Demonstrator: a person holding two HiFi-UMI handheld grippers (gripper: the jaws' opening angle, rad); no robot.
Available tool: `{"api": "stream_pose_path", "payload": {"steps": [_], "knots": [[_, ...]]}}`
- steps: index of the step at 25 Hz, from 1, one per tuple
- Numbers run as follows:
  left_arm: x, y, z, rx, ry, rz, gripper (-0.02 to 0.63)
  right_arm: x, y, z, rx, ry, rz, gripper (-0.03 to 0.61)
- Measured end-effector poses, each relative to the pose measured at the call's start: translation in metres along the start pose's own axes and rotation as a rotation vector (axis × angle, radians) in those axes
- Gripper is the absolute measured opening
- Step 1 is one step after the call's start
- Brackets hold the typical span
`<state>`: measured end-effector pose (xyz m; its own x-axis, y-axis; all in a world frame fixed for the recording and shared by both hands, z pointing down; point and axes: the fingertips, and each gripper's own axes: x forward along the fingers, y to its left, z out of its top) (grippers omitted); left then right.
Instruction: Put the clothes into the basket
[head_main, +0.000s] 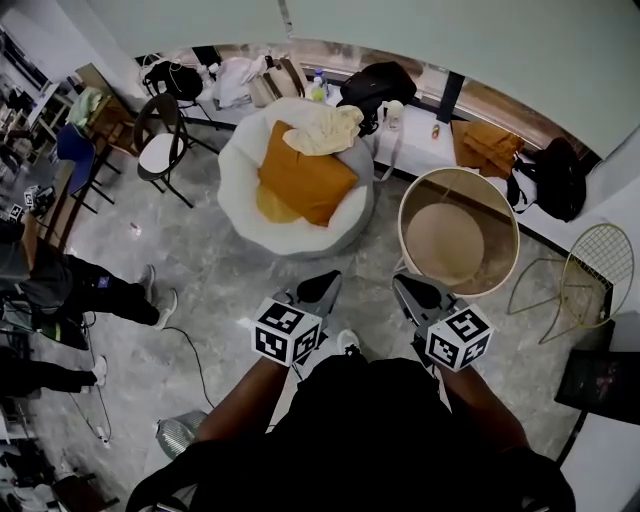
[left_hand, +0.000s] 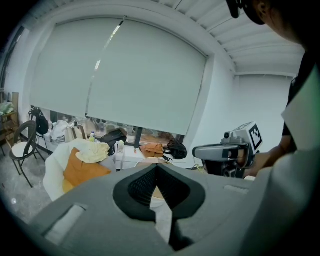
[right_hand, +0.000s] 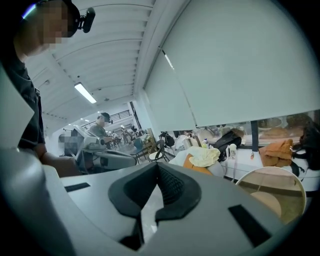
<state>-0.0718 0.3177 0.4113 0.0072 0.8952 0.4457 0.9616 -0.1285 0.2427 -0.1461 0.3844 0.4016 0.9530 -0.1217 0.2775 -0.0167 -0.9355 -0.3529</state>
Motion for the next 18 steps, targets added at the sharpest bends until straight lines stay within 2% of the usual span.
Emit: {"api": "stream_pose_path", "payload": {"steps": [8,18], "knots": [[0.005,0.049,0.006,-0.029,0.002,0.009,-0.006,0.047,-0.014,0.013,0.023,0.008,-0.015,0.014],[0.028,0.109,0.026,-0.073,-0.012,0.070,-0.006,0.107,-0.051,0.040,0.031,0.017,0.015,0.014]]}}
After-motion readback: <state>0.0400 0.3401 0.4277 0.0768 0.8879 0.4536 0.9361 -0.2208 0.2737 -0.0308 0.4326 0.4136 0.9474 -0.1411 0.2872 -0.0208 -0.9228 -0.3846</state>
